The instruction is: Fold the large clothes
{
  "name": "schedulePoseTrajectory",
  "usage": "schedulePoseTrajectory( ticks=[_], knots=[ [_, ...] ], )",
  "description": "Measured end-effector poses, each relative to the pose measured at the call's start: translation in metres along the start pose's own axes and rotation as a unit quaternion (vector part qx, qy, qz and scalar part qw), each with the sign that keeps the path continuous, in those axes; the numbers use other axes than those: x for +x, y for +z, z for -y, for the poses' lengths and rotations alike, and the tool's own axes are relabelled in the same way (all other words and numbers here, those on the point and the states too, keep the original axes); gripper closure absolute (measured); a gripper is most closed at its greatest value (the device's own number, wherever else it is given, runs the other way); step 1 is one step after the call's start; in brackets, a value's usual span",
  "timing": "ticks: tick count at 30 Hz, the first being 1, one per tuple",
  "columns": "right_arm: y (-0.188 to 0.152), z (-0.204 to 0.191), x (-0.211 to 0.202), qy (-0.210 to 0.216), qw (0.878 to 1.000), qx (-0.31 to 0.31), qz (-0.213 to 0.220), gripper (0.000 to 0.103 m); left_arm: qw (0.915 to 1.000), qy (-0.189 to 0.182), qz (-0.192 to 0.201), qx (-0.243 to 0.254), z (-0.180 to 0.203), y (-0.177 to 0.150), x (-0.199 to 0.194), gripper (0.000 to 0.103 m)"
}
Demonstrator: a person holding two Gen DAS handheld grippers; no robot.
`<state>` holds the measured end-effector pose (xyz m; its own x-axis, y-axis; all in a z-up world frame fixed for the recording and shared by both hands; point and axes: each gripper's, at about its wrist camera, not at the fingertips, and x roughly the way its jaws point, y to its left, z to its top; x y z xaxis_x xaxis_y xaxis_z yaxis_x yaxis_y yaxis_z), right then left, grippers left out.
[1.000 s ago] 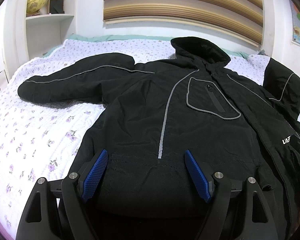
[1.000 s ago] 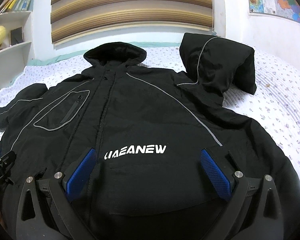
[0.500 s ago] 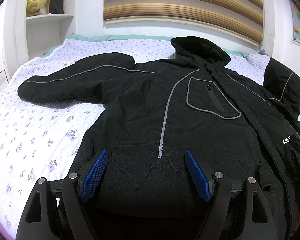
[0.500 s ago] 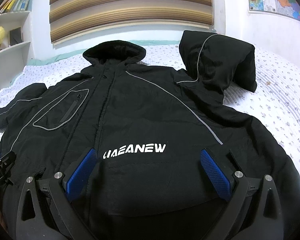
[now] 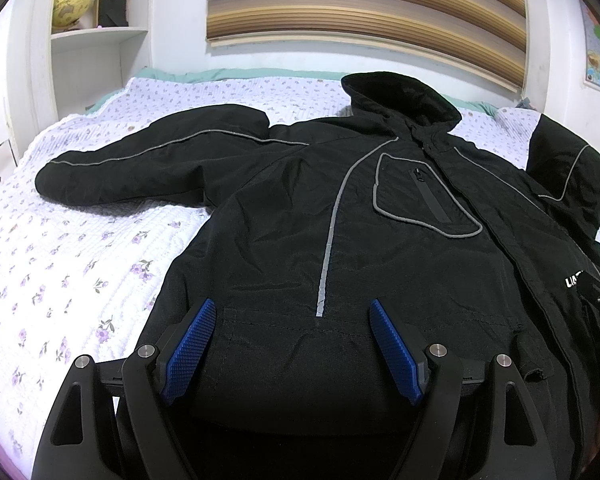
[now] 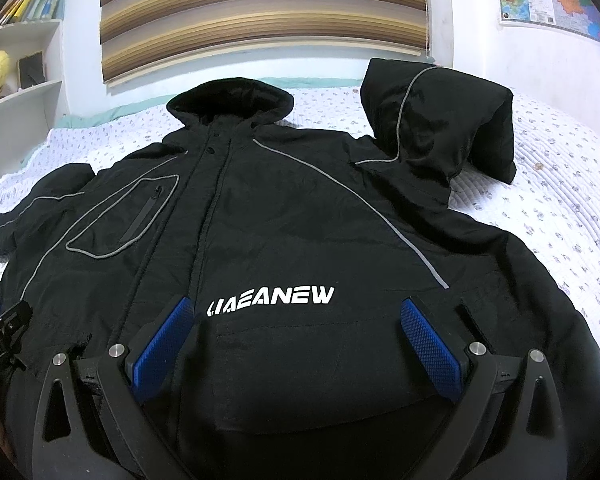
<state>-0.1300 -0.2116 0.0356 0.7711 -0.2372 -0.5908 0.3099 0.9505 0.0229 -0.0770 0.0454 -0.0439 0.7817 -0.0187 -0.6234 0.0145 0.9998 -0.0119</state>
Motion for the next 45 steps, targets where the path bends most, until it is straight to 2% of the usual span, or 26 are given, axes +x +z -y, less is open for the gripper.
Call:
schedulePoseTrajectory(
  ticks=[4,7,10,12,15,19,21,22,23,24,25,29,31,34,35,37,39,41,42,43,45],
  knots=[
    [0.002,-0.001,-0.006,-0.018,1.0,0.001,0.008,0.0,0.9999,-0.007,-0.013,-0.006,0.004,-0.009,0.015,0.023],
    [0.014,-0.016,-0.039,-0.038,0.998,-0.022,0.05,0.0,0.9968,-0.066,-0.035,-0.027,-0.002,-0.005,0.014,0.023],
    [0.04,-0.046,-0.071,-0.009,0.996,-0.05,0.071,0.0,0.9925,-0.095,-0.049,-0.059,-0.026,0.014,-0.004,0.023],
    [0.06,-0.068,-0.083,0.027,0.996,-0.059,0.066,0.0,0.9933,-0.09,-0.032,-0.065,-0.05,0.033,-0.025,0.023],
    [0.083,-0.102,-0.088,0.086,0.993,-0.061,0.061,0.0,0.9966,-0.053,0.005,-0.064,-0.095,0.06,-0.047,0.023],
    [0.087,-0.137,-0.052,0.111,0.989,-0.071,0.066,0.0,0.9922,-0.002,0.026,-0.122,-0.185,0.088,-0.036,0.023],
    [0.073,-0.148,-0.015,0.107,0.99,-0.067,0.063,0.0,0.9853,0.011,0.038,-0.166,-0.235,0.095,-0.022,0.023],
    [0.058,-0.154,0.006,0.075,0.992,-0.076,0.063,0.0,0.9814,0.014,0.044,-0.186,-0.258,0.098,-0.013,0.023],
    [0.044,-0.158,0.03,0.045,0.994,-0.087,0.045,0.001,0.9783,0.013,0.048,-0.201,-0.279,0.1,-0.003,0.023],
    [0.035,-0.161,0.044,0.038,0.995,-0.094,0.025,0.009,0.9753,0.012,0.046,-0.215,-0.299,0.101,0.009,0.023],
    [0.031,-0.166,0.057,0.037,0.994,-0.105,0.001,0.013,0.9718,0.02,0.04,-0.231,-0.316,0.106,0.026,0.023],
    [0.029,-0.174,0.048,0.052,0.991,-0.124,0.027,0.006,0.9566,0.019,-0.006,-0.291,-0.375,0.105,0.098,0.023],
    [0.025,-0.18,0.051,0.048,0.989,-0.135,0.022,0.006,0.9478,0.011,-0.032,-0.317,-0.391,0.105,0.142,0.027],
    [0.023,-0.182,0.052,0.051,0.989,-0.138,0.017,0.006,0.9368,0.035,-0.057,-0.343,-0.401,0.09,0.182,0.029],
    [0.023,-0.182,0.052,0.052,0.989,-0.134,0.017,0.006,0.9344,0.034,-0.052,-0.351,-0.402,0.086,0.188,0.029],
    [0.027,-0.176,0.057,0.053,0.99,-0.129,0.016,0.006,0.9361,0.024,-0.031,-0.35,-0.405,0.088,0.194,0.029],
    [0.028,-0.175,0.058,0.053,0.99,-0.128,0.012,0.006,0.9385,-0.016,-0.023,-0.344,-0.405,0.091,0.202,0.031],
    [0.028,-0.177,0.061,0.049,0.99,-0.131,0.006,0.006,0.9398,-0.027,-0.015,-0.34,-0.4,0.094,0.205,0.064],
    [0.027,-0.178,0.06,0.048,0.99,-0.132,0.006,0.006,0.9401,-0.032,-0.011,-0.339,-0.397,0.093,0.203,0.076],
    [0.027,-0.178,0.06,0.046,0.99,-0.134,0.006,0.006,0.9407,-0.03,0.0,-0.338,-0.397,0.094,0.199,0.081],
    [0.027,-0.178,0.059,0.045,0.99,-0.133,0.008,0.006,0.9429,0.003,0.039,-0.331,-0.39,0.094,0.172,0.083]
  ],
)
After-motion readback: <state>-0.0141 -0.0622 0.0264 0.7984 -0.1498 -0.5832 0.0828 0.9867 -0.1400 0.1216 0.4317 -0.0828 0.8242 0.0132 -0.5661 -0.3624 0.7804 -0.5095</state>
